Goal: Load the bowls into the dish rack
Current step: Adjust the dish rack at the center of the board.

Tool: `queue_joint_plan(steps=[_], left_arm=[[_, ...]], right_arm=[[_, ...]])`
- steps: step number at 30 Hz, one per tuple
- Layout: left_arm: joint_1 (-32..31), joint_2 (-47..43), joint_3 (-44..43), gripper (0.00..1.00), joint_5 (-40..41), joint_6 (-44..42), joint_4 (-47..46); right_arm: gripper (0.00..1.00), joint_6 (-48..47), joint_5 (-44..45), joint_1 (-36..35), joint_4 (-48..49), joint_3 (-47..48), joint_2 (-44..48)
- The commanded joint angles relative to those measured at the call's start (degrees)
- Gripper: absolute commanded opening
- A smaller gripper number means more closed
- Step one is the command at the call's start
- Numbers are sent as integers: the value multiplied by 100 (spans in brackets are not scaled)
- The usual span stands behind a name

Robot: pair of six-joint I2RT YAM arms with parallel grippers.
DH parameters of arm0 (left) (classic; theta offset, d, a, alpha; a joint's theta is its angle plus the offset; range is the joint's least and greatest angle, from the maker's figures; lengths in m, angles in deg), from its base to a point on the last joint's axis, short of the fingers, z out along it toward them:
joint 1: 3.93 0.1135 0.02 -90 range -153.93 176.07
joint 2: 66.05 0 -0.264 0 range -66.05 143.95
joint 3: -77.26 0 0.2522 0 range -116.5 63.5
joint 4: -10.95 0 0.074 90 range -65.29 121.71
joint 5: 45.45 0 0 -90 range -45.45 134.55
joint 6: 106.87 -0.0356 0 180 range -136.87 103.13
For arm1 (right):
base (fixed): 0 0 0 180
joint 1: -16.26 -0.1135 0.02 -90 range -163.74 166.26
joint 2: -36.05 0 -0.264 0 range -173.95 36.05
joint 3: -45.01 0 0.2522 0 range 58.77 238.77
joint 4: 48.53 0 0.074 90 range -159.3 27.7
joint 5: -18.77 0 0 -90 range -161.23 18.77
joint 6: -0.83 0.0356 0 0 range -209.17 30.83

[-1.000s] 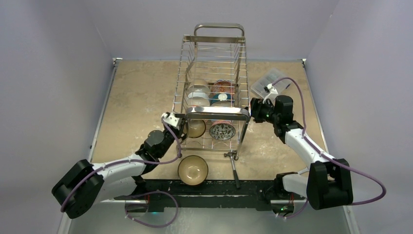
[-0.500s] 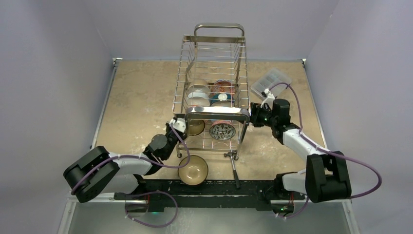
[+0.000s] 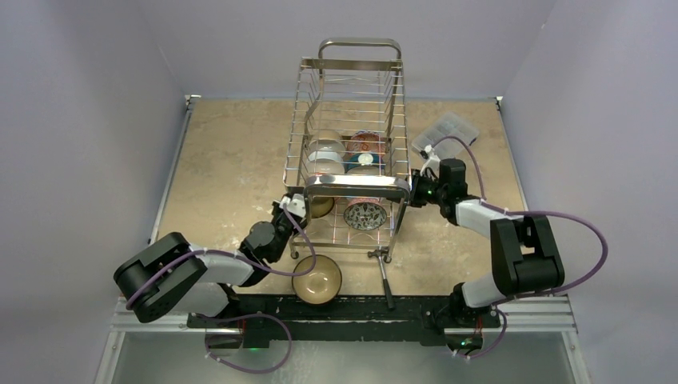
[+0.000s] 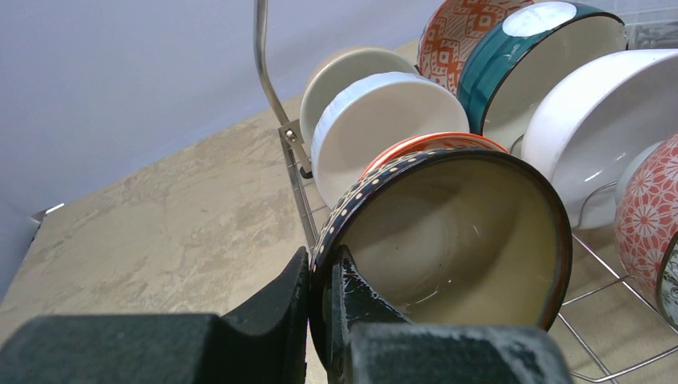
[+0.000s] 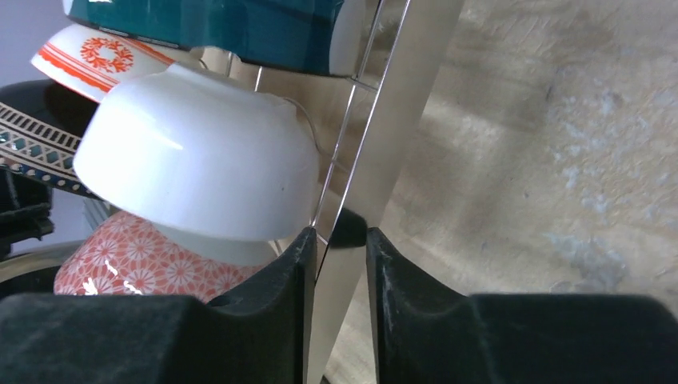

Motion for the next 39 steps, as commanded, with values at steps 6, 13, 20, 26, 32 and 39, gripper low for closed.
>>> queue_joint_plan(steps=[6,13,20,26,32,39], left_arm=[[-171,-2,-156,0,-159,-295,-617],[-225,114,-180,0,-230,-511,-697],[-293,373,-299,0,9,-667,-881],[-542,816,-529,0,618,-952,-1218],[-800,1309,-530,0,764,-1556,-2024],[-1209,1771,-770,0,887,-2354,-2062]], right_arm=[[0,-266,57,14,-127,963,-575],[0,-310,411,13,-425,1512,-753],[7,-209,319,15,-350,1652,-716],[7,-104,171,14,-240,1381,-474],[3,-104,113,15,-239,1196,-371],[0,-97,116,15,-261,1150,-322]])
